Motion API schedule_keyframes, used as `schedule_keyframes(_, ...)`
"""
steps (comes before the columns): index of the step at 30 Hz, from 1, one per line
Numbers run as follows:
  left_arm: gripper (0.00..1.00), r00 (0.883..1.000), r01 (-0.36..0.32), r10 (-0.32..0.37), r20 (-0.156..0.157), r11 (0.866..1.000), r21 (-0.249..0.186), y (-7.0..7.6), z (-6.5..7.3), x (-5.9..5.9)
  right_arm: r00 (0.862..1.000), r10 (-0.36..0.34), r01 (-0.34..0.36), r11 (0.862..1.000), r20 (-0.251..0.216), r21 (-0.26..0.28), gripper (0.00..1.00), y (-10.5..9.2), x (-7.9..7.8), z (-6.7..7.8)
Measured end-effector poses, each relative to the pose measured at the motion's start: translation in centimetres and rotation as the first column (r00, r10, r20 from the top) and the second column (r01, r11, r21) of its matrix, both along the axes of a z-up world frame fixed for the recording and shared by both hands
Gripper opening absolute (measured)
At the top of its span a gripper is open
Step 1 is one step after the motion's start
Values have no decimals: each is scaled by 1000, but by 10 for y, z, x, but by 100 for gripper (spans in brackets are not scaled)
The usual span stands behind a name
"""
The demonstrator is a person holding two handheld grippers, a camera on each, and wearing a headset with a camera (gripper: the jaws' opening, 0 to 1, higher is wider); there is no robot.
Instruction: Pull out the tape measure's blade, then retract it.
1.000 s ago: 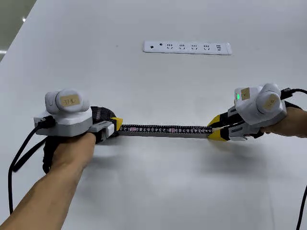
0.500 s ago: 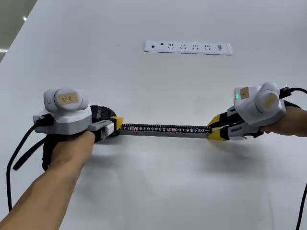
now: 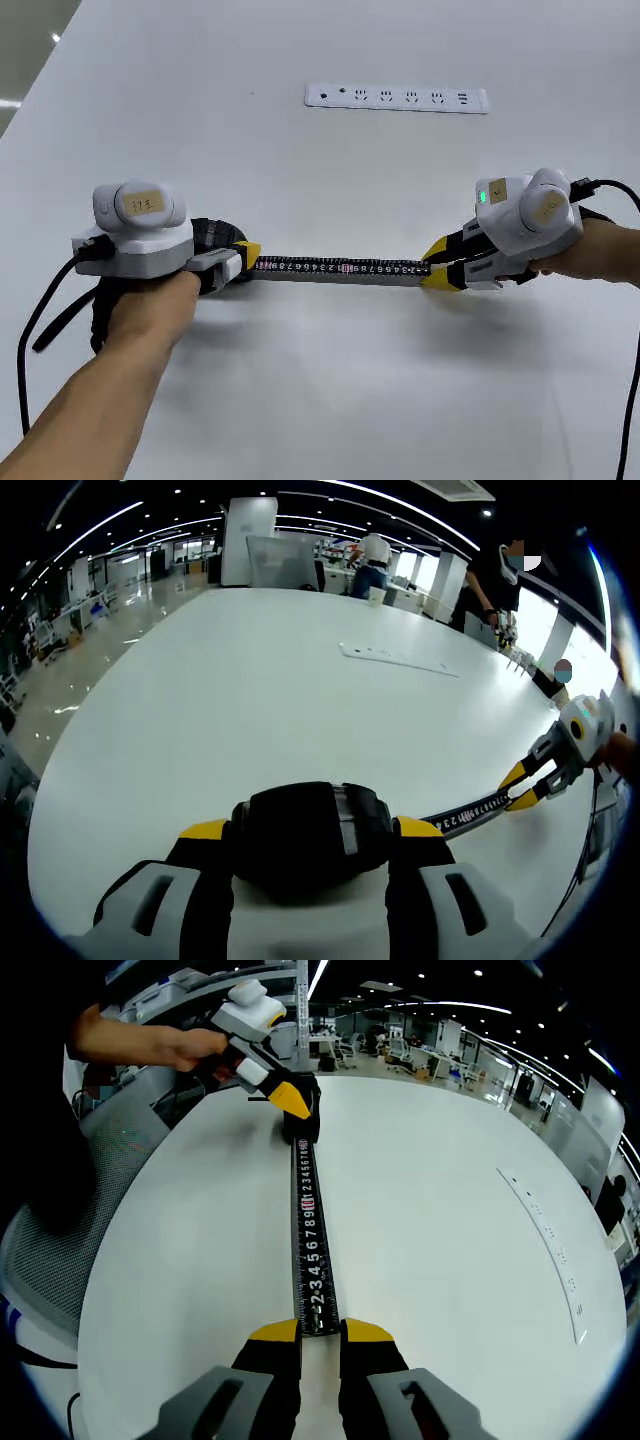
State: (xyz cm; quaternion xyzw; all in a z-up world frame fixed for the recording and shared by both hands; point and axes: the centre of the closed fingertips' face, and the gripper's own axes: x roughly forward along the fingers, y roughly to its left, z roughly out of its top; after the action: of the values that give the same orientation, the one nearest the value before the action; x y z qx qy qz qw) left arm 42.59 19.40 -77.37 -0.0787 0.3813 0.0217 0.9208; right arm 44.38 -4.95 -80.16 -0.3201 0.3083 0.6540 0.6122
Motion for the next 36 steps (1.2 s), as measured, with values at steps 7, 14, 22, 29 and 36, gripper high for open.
schedule_keyframes(7, 57, 1000, 4, -4, -2, 1000, -5, 0, 0, 0, 1000, 2, -2, 1000, 0, 5, 10, 6, -1, 2)
schedule_keyframes(14, 57, 1000, 4, -4, -3, 1000, -7, -1, 0, 0, 1000, 5, -5, 1000, -1, 9, 10, 13, -2, 2)
schedule_keyframes(22, 57, 1000, 5, -5, -4, 1000, -11, -2, 0, 0, 1000, 9, -9, 1000, -1, 11, 10, 18, -2, 2)
schedule_keyframes(29, 57, 1000, 7, -7, -5, 1000, -13, -2, 0, 0, 1000, 8, -8, 1000, -1, 11, 10, 21, -2, 1)
schedule_keyframes(36, 57, 1000, 7, -7, -6, 1000, -16, -4, 0, 0, 1000, 10, -10, 1000, 4, 14, 10, 26, -3, 1)
